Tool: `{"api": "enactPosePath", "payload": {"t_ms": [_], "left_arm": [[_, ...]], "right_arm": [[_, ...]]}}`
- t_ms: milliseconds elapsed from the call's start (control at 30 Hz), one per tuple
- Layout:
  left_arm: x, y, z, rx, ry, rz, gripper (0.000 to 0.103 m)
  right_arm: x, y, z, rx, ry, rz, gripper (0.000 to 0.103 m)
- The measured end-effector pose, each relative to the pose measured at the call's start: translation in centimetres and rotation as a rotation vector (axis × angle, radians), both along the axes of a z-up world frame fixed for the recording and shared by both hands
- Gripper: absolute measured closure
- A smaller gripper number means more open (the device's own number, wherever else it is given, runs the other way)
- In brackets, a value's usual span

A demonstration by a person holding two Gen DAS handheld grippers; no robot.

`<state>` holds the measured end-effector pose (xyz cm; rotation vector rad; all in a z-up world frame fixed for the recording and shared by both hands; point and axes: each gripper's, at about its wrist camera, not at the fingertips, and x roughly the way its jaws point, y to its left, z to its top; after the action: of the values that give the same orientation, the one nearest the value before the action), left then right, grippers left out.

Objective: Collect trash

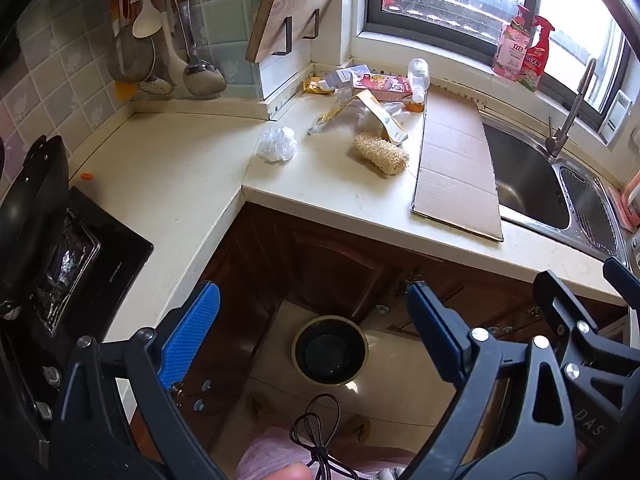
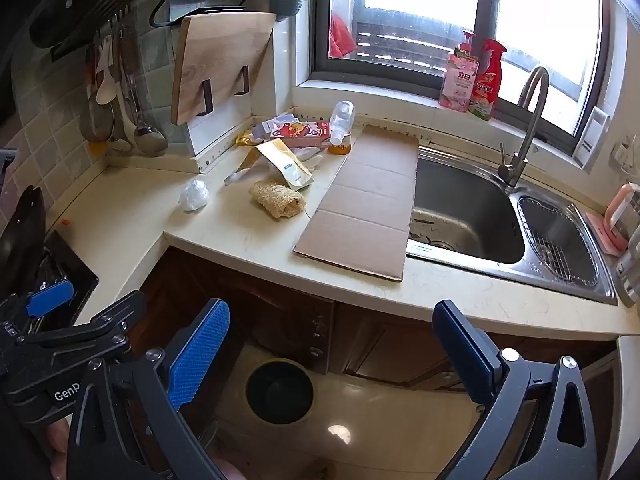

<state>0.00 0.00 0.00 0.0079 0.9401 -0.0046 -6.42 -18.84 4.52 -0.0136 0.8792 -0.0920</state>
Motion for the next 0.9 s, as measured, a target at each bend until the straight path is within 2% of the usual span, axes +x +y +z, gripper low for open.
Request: {"api": "enactPosePath", "payload": {"t_ms": [433, 900], "left_arm": [[1.2, -0.4, 0.0, -0.009, 0.016, -0.005, 0.014], [0.2, -0.4, -0.7, -0.016, 0.021, -0.007, 0.014]], "right_arm": [[0.3, -0.5, -0.3, 0.013, 0.004, 0.008, 0.000], [0.2, -0.2, -0.6, 0.014, 0.009, 0.003, 0.000]]}}
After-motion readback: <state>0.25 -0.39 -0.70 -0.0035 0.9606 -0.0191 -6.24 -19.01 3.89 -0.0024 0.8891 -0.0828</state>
